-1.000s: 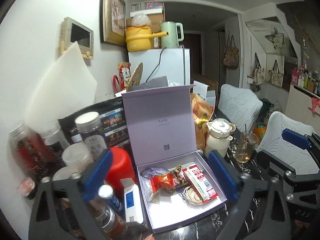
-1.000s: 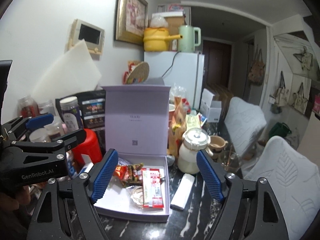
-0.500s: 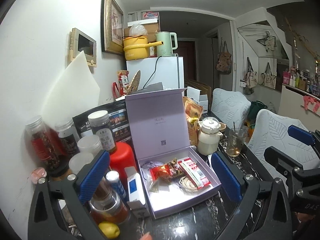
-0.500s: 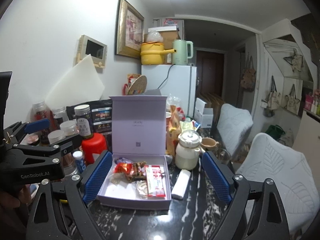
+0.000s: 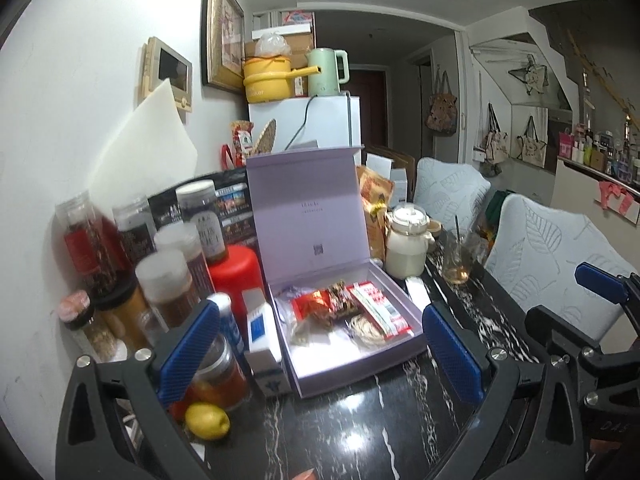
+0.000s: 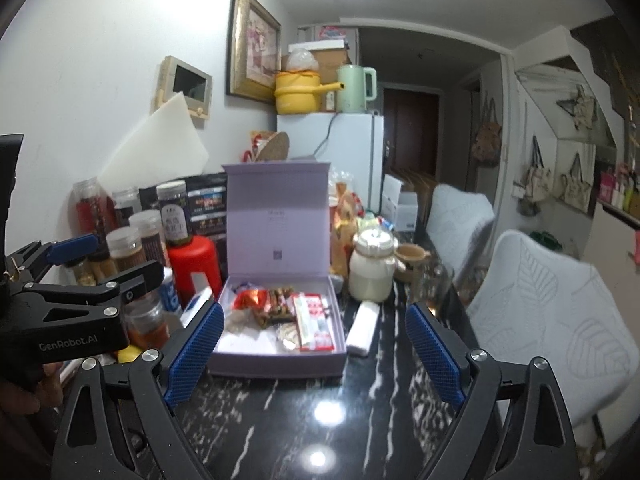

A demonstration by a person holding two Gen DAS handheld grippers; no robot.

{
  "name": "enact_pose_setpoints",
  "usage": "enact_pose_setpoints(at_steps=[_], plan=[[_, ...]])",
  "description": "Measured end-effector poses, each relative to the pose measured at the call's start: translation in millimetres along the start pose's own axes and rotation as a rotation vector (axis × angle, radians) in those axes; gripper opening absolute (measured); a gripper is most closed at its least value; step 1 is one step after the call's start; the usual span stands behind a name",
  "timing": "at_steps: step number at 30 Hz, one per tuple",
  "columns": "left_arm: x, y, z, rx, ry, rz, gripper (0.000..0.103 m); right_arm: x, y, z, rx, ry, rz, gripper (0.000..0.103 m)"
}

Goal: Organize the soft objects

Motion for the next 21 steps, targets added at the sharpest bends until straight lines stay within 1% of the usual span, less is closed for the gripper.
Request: enact_pose_setpoints(at_steps=[10,16,21], plan=[[-1.1,39.6,12.2,0.006,0.047,-0.08,0.103,0.4,38.9,7.0,-0.04,0.045,-0.083,0.093],[-1.3,51.8,15.7,0.015,0.054,-0.097,0.103,2.2,54.4,8.2,-0.036,0.05,-0.105,0.093],[-3.3,54.5,17.2,0.014,0.056,-0.108,0.103,3.3,60.9,7.6,-0.029,0.053,-0.113,0.093]])
Point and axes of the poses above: each gripper's, at about its wrist camera, not at the fingertips, and x roughly against the way its jaws point, z to its right, y to its underside, the point moved 2 cm from there along -x, roughly the way its jaws point, and after that the axes turned 6 degrees about z, right-handed, at the moved point
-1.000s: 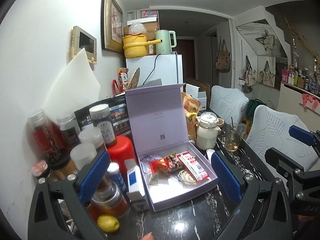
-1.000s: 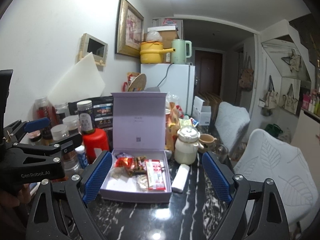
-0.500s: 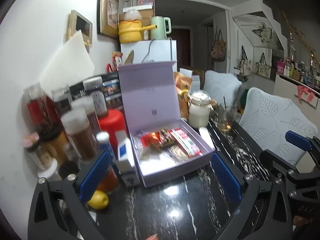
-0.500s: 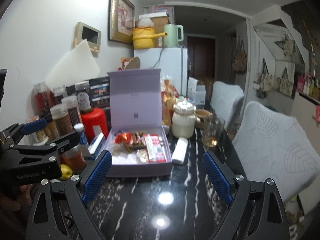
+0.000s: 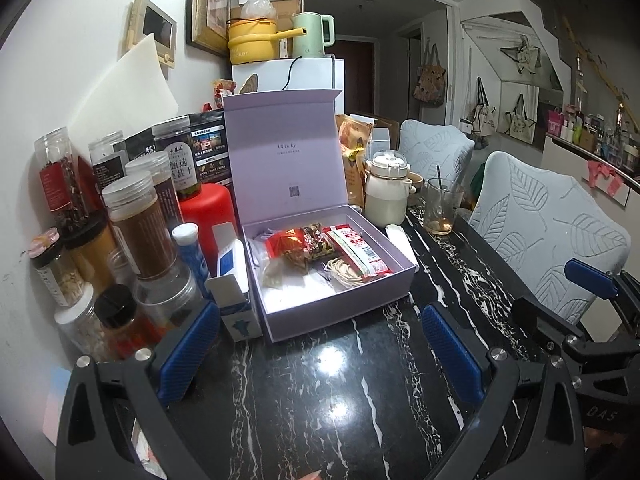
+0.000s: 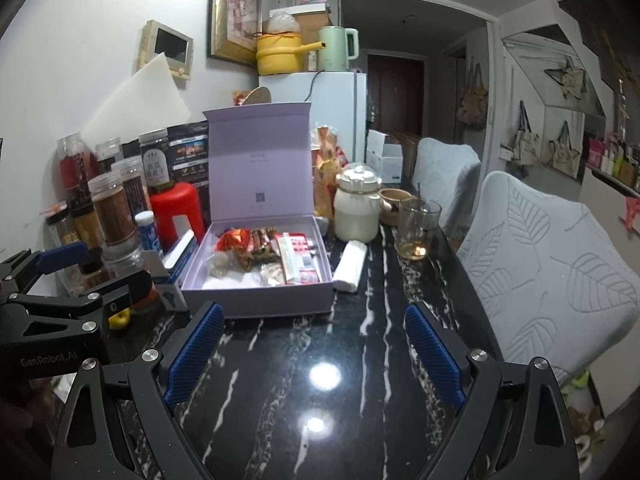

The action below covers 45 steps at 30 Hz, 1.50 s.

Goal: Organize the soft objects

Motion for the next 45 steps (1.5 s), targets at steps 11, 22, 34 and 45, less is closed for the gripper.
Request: enact_pose_setpoints(at_steps=[11,22,34,45], plan=[[0.3,1.1,0.5,0.0,-0.01,-0.005,0.103,-0.2,3.3,0.6,0.014,0.003,-0.007,0.093],[-0.8,3.2,-0.3,0.008,0.0,-0.012,0.103,3.3,4.1,0.7,0.024,0.013,-0.006,0.093],[-2.8,5.4,-0.5,0.006,0.003,-0.022,0.103,4.9,5.2,1.1,0.029,0.015,-0.003,0.093],[-1.0,6.1,2.4,-0.002,0.005,-0.021,0.103,5.7,5.8,2.1,0.029,0.019,-0.005,0.093]])
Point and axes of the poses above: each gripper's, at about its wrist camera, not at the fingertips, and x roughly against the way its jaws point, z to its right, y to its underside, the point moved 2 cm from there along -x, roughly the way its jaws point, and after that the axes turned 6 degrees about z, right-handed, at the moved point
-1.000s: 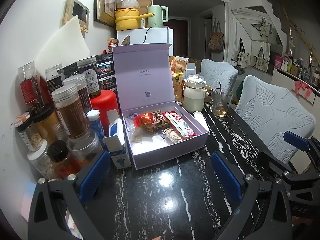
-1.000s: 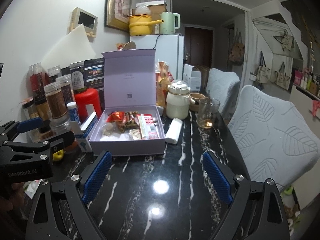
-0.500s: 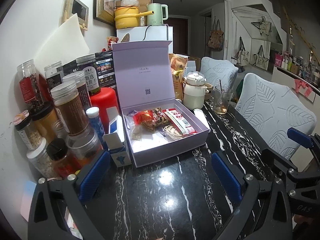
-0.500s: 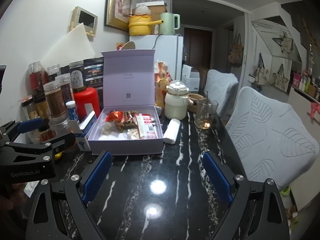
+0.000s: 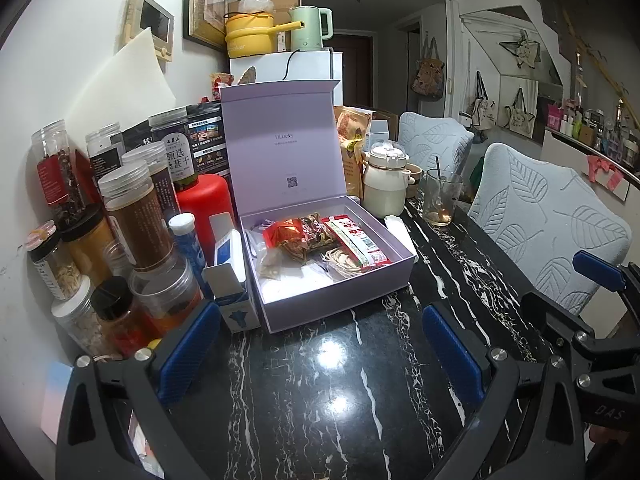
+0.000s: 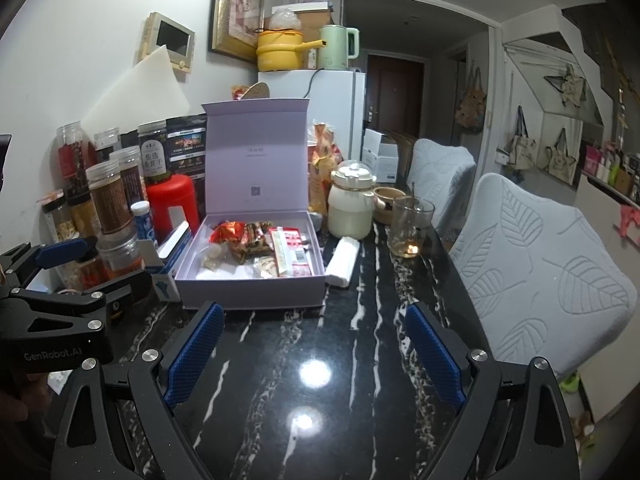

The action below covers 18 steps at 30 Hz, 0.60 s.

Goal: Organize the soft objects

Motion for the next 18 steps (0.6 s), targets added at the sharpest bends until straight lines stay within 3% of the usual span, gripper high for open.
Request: enact_pose_setpoints(at_steps=[18], plan=[[-0.6,4.2,-1.2,0.009,0.013,-0.013,0.103,0.2,2.8,1.3,0.004,0.004,-0.01,0.093]])
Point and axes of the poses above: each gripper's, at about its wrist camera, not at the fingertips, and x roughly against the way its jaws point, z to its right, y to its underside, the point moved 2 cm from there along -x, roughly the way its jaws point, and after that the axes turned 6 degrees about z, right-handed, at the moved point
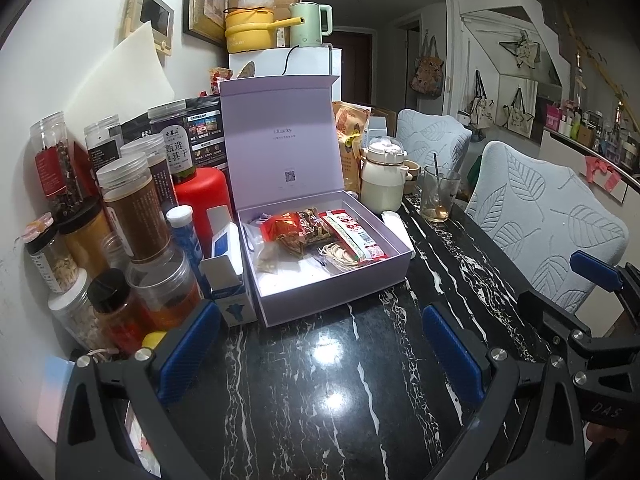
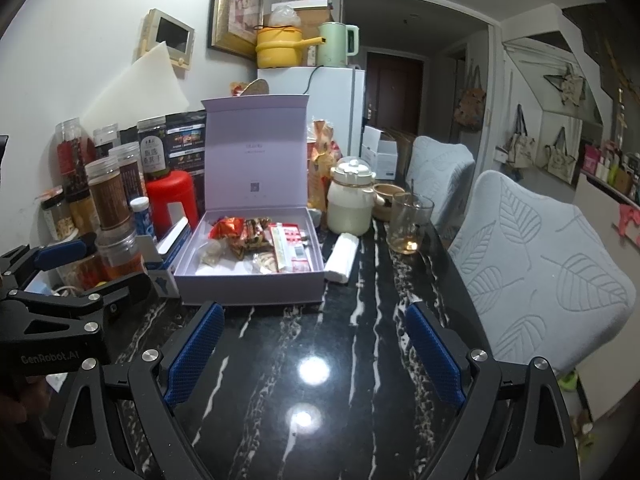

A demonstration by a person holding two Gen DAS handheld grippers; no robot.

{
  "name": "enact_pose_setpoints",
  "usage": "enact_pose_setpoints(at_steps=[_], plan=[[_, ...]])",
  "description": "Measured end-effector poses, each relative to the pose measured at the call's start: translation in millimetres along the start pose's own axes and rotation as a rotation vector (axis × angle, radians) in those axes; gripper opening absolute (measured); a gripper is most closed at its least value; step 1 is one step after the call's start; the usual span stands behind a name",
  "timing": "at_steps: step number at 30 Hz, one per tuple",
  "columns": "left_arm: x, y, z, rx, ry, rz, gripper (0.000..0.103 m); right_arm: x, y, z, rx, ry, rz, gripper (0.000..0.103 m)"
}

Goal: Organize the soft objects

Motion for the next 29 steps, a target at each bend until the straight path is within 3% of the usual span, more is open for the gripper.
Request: enact_pose_setpoints(at_steps=[29], plan=[[-8.2,6.6,-8.2,0.022,-0.022,-0.057,0.103,-3.7,1.3,-7.4,-0.001,-0.008,-0.022,0.093]])
Point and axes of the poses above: each gripper's, at about its wrist camera, not at the fingertips, and x roughly against the way its jaws point, z to its right, y to its underside, the point moved 2 cm from there along -x, roughly the way its jaws point, and after that the axes turned 6 degrees about z, right-handed, at the moved point
